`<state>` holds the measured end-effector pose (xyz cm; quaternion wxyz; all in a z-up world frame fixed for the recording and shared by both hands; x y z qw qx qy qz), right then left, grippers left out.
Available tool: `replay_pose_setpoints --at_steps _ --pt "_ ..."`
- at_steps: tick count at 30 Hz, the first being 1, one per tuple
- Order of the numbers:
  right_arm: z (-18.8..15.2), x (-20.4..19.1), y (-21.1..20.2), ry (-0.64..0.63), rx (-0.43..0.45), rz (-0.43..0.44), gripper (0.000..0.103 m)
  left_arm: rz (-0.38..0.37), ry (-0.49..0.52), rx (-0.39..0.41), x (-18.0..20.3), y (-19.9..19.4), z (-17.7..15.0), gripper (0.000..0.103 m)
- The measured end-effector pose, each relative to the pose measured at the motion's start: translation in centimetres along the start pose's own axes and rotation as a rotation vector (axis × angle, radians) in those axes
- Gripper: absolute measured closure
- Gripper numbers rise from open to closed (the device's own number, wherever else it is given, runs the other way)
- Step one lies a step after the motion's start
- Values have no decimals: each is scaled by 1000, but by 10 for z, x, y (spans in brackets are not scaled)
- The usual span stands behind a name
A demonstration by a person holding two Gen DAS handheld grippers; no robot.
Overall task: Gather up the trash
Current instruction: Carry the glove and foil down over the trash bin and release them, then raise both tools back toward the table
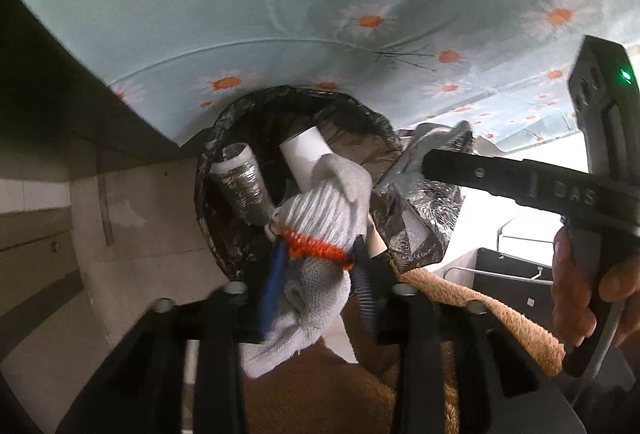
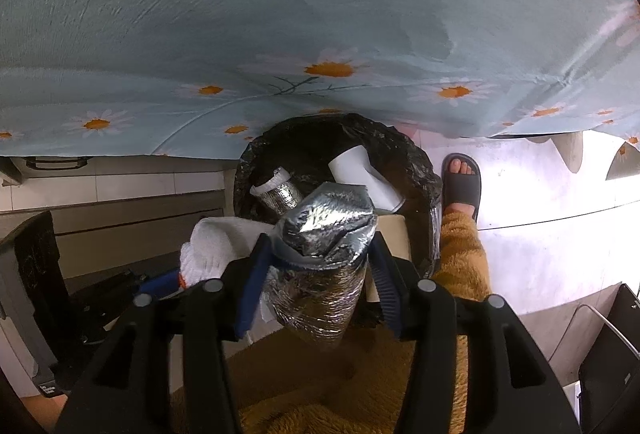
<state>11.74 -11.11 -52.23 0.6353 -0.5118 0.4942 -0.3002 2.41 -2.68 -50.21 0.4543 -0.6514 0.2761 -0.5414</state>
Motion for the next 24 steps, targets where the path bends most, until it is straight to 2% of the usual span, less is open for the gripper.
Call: replay_pose_setpoints --at_steps 1,3,4,17,24 --pt "0 0 -1 5 3 0 36 2 -5 1 -1 -1 0 58" --pt "-1 0 0 12 2 9 36 8 -8 5 -2 -3 1 50" --pt "-1 0 0 14 2 8 36 19 -12 8 -4 -4 2 49" --pt "-5 3 -8 23 15 32 36 10 -21 29 -2 -14 5 49" --pt "-12 3 -33 26 42 74 36 -9 2 25 3 -25 0 49"
Point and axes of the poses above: each gripper's, at about its wrist camera, not at the fingertips, and y roughly the way its jaws point, x to its right, z to its top, the point moved 9 cm from there along y, roughly the way its jaws point, and after that the axes turned 7 degrees about -z, right-handed, at the moved point
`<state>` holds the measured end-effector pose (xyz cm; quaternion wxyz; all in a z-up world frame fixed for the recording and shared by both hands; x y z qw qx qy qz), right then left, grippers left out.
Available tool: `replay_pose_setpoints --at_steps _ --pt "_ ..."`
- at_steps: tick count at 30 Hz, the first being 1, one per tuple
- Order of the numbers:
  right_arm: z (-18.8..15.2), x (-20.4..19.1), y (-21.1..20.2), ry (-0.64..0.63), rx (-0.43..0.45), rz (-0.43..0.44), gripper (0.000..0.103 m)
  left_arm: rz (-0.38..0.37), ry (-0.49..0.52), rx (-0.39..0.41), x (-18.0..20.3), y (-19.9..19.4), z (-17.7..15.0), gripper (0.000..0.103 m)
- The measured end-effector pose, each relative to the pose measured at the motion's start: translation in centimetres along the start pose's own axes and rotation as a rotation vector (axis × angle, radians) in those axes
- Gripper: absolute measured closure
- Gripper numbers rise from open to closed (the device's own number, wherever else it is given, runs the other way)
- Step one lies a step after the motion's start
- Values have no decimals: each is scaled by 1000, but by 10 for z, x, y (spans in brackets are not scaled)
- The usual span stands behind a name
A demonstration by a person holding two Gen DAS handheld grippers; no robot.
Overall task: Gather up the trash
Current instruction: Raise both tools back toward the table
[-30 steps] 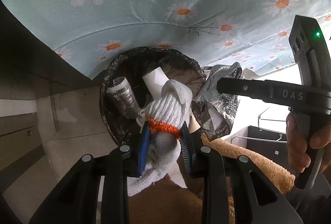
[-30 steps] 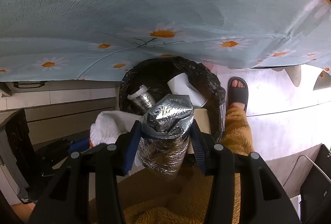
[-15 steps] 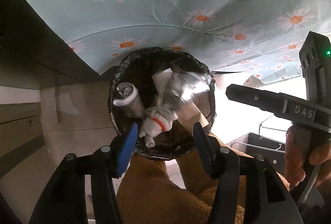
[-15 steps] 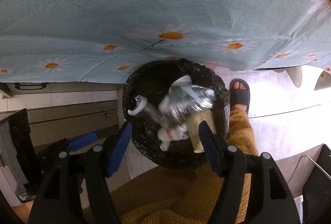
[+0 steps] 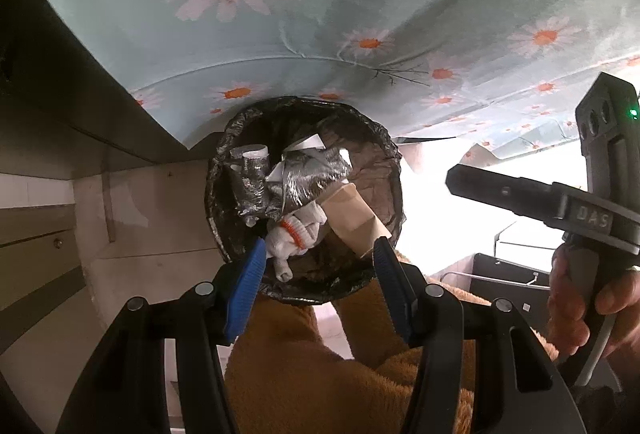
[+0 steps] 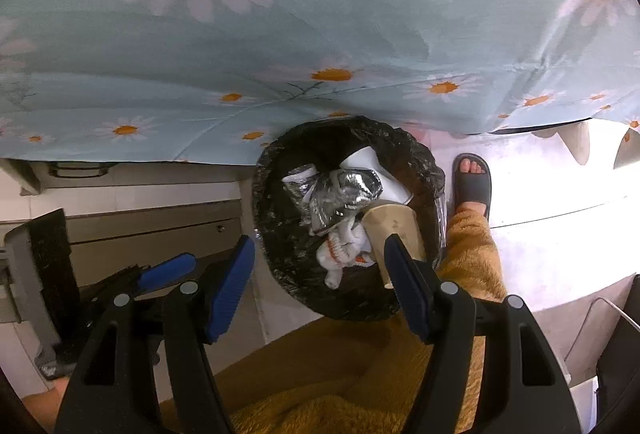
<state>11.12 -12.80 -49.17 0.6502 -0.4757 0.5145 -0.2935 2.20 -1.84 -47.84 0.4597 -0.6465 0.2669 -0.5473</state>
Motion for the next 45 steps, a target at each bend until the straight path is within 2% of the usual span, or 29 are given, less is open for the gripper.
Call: replay_pose_setpoints --at_steps 5,7,8,9,13,18,23,28,34,39,45 --pt "-7 -14 -39 -86 46 10 36 -23 10 47 4 -36 -1 49" --pt "-10 -24 -62 -139 79 6 36 -27 15 106 8 -60 2 48" --pt "-11 -29 -70 -158 91 9 36 -29 20 127 10 -71 2 42" --pt "-12 -36 -86 -191 113 6 36 -33 23 151 12 -85 3 40" --pt "-10 -61 -136 -279 208 13 36 -66 33 223 24 -132 8 40" --pt "10 -92 -201 -352 333 60 35 -80 76 337 47 -187 22 40" --pt "41 -114 -245 -429 428 66 34 -91 107 443 72 -229 44 40" --pt "99 -122 -277 -487 497 47 34 -70 140 519 95 -254 68 36" --pt "190 -124 -297 -497 537 52 34 -61 92 592 109 -266 94 36" --pt "278 -129 -295 -490 531 62 34 -31 46 633 121 -268 114 36" --pt "362 -141 -264 -510 503 -8 34 32 -51 682 122 -274 119 36"
Point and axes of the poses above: each gripper's, at about its wrist camera, not at the fingertips, and y roughly the way its jaws point, x to its right, z to its top, the point moved 9 cm from there along y, roughly the way its jaws point, and after that the axes turned 7 degrees about -z, right-handed, at the moved point
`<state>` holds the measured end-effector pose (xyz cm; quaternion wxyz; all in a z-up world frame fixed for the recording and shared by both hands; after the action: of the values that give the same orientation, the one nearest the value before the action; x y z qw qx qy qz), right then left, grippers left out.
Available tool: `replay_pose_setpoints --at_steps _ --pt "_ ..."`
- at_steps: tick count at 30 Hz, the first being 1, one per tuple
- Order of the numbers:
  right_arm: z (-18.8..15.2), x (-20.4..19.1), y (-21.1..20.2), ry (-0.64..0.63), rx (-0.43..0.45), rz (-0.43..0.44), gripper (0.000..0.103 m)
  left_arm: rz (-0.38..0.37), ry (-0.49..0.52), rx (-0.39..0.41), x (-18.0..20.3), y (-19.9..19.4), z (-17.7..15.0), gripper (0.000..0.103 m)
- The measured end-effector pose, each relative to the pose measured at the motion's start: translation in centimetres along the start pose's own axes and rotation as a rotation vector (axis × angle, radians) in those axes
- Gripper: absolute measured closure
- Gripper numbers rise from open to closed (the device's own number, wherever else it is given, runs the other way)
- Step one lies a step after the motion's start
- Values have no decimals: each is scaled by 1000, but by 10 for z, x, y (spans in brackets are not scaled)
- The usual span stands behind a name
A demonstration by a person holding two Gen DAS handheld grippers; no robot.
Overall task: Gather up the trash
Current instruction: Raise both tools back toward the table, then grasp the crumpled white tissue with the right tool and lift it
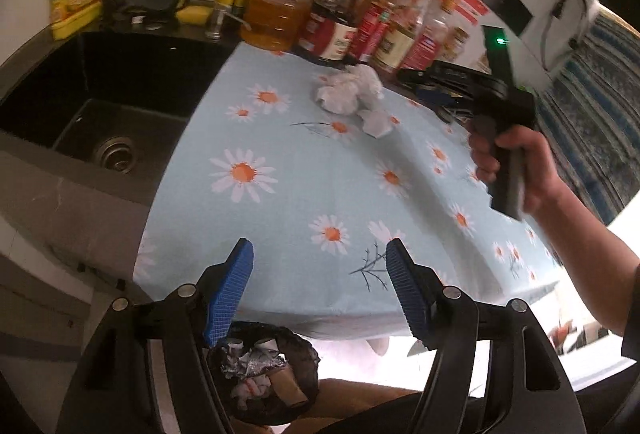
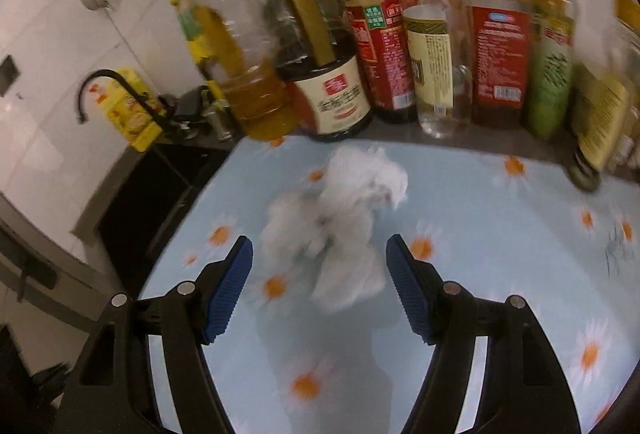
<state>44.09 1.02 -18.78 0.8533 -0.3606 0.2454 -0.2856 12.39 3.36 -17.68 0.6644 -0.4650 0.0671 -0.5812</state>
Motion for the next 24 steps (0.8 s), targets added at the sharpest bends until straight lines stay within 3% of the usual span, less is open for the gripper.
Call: replay_pose_setpoints --at_steps 9,11,13,16,21,24 --pt "28 13 74 -70 -100 -62 34 89 -104 55 -2 1 4 36" --pt "28 14 82 -85 -114 -61 40 96 -117 54 -1 3 4 36" --pt "26 11 88 -117 -135 -61 56 104 -127 58 0 4 5 36" --pt "22 13 88 -132 -134 -52 69 103 -129 56 2 7 6 36" --pt "23 18 82 -115 -133 -17 81 94 -114 49 9 14 11 36" --pt "25 22 74 -95 -120 -6 82 87 -102 45 11 18 14 36"
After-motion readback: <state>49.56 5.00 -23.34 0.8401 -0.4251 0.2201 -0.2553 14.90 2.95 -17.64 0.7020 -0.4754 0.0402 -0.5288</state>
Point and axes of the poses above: each gripper's, at about its wrist camera, not at the fingertips, and y roughly the way its jaws point, x to its right, z to its top, the point moved 9 cm from there along y, roughly the way its jaws point, and after that the axes turned 7 degrees about -z, right-handed, at the moved point
